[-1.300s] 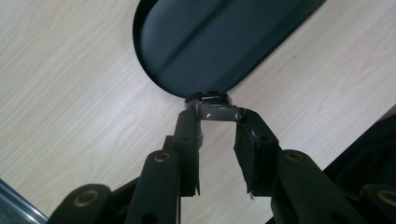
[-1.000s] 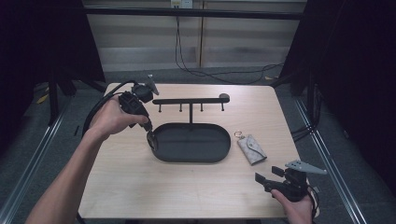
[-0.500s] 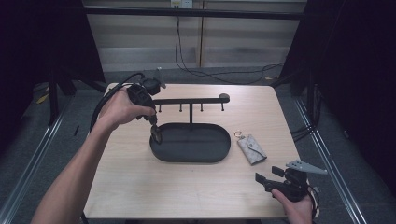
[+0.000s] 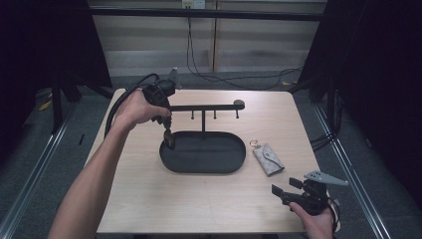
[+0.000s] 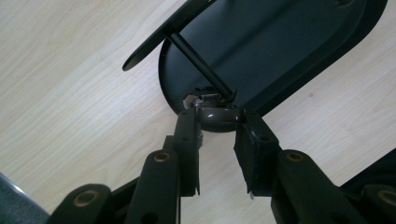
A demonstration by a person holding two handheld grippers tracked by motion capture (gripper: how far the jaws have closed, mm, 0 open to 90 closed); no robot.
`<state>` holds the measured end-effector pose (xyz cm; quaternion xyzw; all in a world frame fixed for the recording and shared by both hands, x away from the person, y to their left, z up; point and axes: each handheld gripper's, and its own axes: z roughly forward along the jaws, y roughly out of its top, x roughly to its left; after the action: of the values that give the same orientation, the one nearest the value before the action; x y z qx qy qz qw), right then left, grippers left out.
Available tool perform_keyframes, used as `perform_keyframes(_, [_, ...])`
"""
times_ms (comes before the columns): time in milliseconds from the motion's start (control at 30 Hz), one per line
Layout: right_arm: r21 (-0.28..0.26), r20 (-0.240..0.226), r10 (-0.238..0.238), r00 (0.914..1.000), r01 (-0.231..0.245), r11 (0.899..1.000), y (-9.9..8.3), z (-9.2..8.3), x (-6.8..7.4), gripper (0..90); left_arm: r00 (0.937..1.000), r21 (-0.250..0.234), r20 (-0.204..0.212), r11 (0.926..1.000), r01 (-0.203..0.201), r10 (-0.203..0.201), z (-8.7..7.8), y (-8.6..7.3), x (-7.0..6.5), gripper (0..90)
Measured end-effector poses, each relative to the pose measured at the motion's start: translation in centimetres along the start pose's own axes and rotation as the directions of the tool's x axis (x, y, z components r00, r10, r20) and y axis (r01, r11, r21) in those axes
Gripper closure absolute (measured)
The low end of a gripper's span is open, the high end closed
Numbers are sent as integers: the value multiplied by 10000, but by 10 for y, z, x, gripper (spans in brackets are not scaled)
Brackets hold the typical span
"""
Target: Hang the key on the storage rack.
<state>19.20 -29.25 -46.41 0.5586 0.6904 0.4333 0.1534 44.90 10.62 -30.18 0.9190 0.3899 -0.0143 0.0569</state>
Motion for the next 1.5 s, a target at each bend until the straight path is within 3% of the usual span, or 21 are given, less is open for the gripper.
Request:
perform_keyframes(167, [73, -13, -9, 10000, 9, 10000, 0, 1, 1, 196, 9990, -48, 321, 9995, 328, -326, 4, 6, -1, 707])
perform_keyframes(200, [75, -17, -24, 10000, 24, 10000, 0, 1, 1, 196, 9996, -50, 226, 9999, 148, -147, 4, 7, -1, 707])
perform_keyframes(267, [90, -7, -34, 10000, 34, 10000, 0, 1, 1, 196, 9993, -24, 113, 9993, 365, -364, 5, 10, -4, 707])
perform_keyframes(333, [118, -50, -1, 10000, 1, 9999, 0, 2, 0, 193, 9995, 14, -144, 9996, 298, -298, 5, 11, -3, 707])
perform_keyframes(367, [150, -66, 2, 10000, -1, 9999, 0, 2, 0, 193, 9986, -143, -23, 9985, 529, -530, 5, 11, -4, 707])
perform_keyframes(533, [188, -90, -61, 9999, 63, 9998, 0, 2, 0, 192, 9981, -121, -210, 9983, 573, -575, 6, 14, -2, 706])
perform_keyframes(667, [186, -81, -65, 9999, 66, 9998, 0, 2, 0, 192, 9960, -315, -200, 9958, 861, -867, 7, 14, -1, 699])
perform_keyframes(733, [173, -77, -74, 9999, 76, 9998, 0, 3, 0, 192, 9960, -330, 80, 9954, 897, -895, 9, 15, -1, 599])
perform_keyframes(933, [162, -84, -37, 10000, 38, 9999, 0, 3, 0, 190, 9959, -583, -52, 9943, 895, -900, 4, 13, -5, 415])
perform_keyframes(1133, [232, -53, 58, 10000, -57, 9997, 1, 4, 0, 190, 9966, -915, 105, 9924, 820, -814, 4, 5, -4, 307])
perform_keyframes(1300, [255, -7, 44, 10000, -44, 9997, 1, 5, -1, 190, 9969, -1246, 326, 9893, 756, -721, 7, -5, 1, 289])
perform_keyframes(1367, [247, 10, 22, 10000, -22, 9997, 1, 5, 0, 190, 9968, -1450, 440, 9868, 719, -662, 5, -11, 3, 279])
perform_keyframes(1500, [263, 10, -40, 10000, 40, 9996, 1, 4, 0, 190, 9960, -2278, 744, 9715, 657, -499, 0, -26, 6, 187])
